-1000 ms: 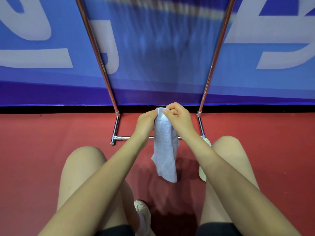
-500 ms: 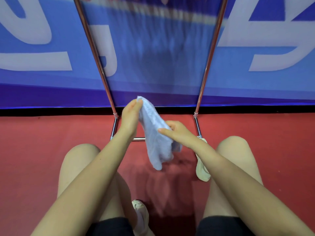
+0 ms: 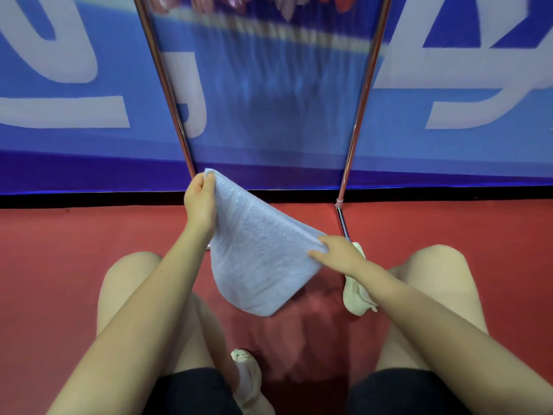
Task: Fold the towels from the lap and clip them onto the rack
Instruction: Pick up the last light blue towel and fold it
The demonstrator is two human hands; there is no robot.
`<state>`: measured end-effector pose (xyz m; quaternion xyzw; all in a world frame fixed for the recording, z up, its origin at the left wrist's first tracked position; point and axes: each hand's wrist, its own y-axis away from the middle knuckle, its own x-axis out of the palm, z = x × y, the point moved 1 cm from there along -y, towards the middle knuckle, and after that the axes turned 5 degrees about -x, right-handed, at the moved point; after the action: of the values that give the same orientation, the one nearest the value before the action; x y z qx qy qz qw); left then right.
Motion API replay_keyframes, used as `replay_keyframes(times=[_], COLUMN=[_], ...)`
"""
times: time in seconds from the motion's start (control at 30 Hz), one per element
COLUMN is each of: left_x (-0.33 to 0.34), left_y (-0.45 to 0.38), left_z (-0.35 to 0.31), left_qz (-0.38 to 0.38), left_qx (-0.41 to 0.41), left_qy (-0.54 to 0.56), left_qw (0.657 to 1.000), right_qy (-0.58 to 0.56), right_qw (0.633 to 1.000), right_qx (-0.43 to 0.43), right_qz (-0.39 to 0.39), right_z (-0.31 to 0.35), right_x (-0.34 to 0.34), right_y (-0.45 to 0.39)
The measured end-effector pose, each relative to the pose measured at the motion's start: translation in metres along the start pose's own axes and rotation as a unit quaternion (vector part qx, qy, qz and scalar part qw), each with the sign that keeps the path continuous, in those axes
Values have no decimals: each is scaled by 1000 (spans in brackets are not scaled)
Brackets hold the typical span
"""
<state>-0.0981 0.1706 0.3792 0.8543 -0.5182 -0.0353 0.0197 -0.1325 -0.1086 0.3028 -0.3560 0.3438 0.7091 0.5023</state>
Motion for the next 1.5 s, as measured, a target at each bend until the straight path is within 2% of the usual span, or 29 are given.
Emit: replay_keyframes(times=[0.13, 0.23, 0.3, 0.47, 0.57, 0.73, 0.8, 0.83, 0.87, 0.93, 1.0, 1.1, 1.23, 1.37, 1.5], left_x=[-2, 0, 2, 12, 18, 16, 14, 12, 11, 6, 3, 8, 25, 44, 63], left_y=[-3, -5, -6, -5, -2, -10, -13, -14, -16, -22, -27, -28, -19, -5, 7], left_z=[2, 3, 3, 8, 10, 14, 15, 16, 17, 22, 28, 34, 39, 39, 34], left_qz=[-31, -30, -27, 0, 10, -10, -23, -31, -41, -71, -95, -89, -42, 7, 46], left_qx=[2, -2, 8, 51, 64, 43, 32, 26, 18, -8, -42, -81, -102, -167, -175], left_qy=[12, 26, 15, -15, -28, -11, -5, -5, -5, 4, 18, 14, -25, 27, 45], left_qw=[999, 999, 999, 999, 997, 999, 999, 999, 999, 997, 994, 993, 994, 986, 982], right_qy=[45, 24, -4, 36, 8, 13, -51, -133, -241, -430, -529, -549, -551, -598, -594], right_qw=[985, 970, 969, 974, 974, 968, 963, 959, 942, 875, 818, 794, 759, 710, 733], right_qx=[-38, -31, -2, 45, 70, 78, 86, 95, 105, 132, 151, 166, 214, 256, 206], right_qz=[-165, -239, -246, -219, -215, -240, -248, -232, -209, -179, -167, -203, -272, -270, -260], right_z=[-7, -10, -15, -25, -27, -34, -36, -36, -34, -30, -30, -30, -29, -19, 6], right_x=[-22, -34, -38, -34, -31, -34, -36, -37, -38, -41, -43, -45, -42, -39, -39], right_y=[-1, 1, 1, -6, -10, -18, -21, -22, -23, -25, -27, -32, -35, -39, -43])
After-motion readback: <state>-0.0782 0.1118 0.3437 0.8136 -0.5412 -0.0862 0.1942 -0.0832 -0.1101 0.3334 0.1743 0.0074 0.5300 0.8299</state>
